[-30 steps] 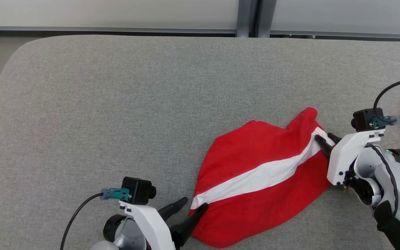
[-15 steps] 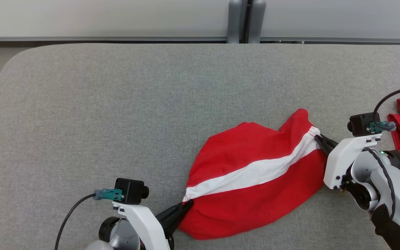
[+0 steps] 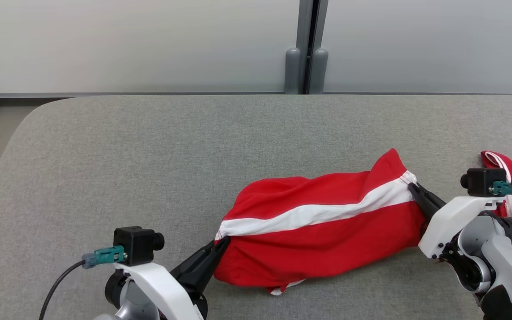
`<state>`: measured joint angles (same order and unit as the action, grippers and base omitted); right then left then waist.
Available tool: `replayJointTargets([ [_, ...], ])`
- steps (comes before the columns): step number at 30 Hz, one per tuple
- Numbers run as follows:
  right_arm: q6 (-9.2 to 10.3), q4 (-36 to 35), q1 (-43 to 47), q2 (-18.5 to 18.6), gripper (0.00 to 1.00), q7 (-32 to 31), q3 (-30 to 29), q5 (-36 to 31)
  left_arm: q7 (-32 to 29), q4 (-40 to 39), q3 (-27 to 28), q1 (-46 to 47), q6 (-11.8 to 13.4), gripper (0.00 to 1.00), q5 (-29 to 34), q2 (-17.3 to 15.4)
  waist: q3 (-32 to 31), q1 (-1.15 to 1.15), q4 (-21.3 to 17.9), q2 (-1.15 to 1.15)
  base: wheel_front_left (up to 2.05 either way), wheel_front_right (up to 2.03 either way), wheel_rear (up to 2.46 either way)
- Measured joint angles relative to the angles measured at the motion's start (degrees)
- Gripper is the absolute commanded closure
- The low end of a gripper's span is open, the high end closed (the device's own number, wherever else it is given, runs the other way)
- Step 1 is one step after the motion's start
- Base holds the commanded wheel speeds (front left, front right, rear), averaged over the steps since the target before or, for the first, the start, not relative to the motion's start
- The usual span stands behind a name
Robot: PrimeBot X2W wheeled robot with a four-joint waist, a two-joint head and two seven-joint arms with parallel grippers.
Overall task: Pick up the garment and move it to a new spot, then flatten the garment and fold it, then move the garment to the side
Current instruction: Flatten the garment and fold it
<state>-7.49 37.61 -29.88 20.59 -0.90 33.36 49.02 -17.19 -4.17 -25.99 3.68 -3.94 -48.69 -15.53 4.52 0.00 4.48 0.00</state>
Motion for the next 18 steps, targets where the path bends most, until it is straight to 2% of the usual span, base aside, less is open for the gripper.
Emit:
replayJointTargets([
  [5, 0.00, -5.58, 1.66, 1.43, 1.00, 0.55, -1.78, 1.89, 0.75, -2.68, 1.25, 0.80, 0.23, 1.00, 0.83, -1.10, -0.40, 0.00, -1.44, 0.00, 0.00, 0.00, 0.00],
  [8, 0.00, -7.97, 0.95, 1.57, 1.00, 0.07, -2.63, 3.20, -0.12, -1.92, 1.64, 4.97, -0.04, 1.00, 1.91, -2.07, 0.96, 0.00, -1.90, 0.00, 0.00, 0.00, 0.00],
  [13, 0.00, -10.66, -5.14, 1.93, 1.00, -0.94, -4.02, 5.28, -3.04, 2.09, 2.08, 18.33, -1.65, 1.00, 2.69, -2.86, 4.95, 0.00, -2.49, 0.00, 0.00, 0.00, 0.00],
  [18, 0.00, -10.63, -15.97, 1.85, 1.00, -2.71, -4.60, 8.06, -5.91, 10.83, 2.19, 35.57, -2.63, 1.00, 3.93, -3.27, 10.61, 0.00, -2.99, 0.00, 0.00, 0.00, 0.00],
])
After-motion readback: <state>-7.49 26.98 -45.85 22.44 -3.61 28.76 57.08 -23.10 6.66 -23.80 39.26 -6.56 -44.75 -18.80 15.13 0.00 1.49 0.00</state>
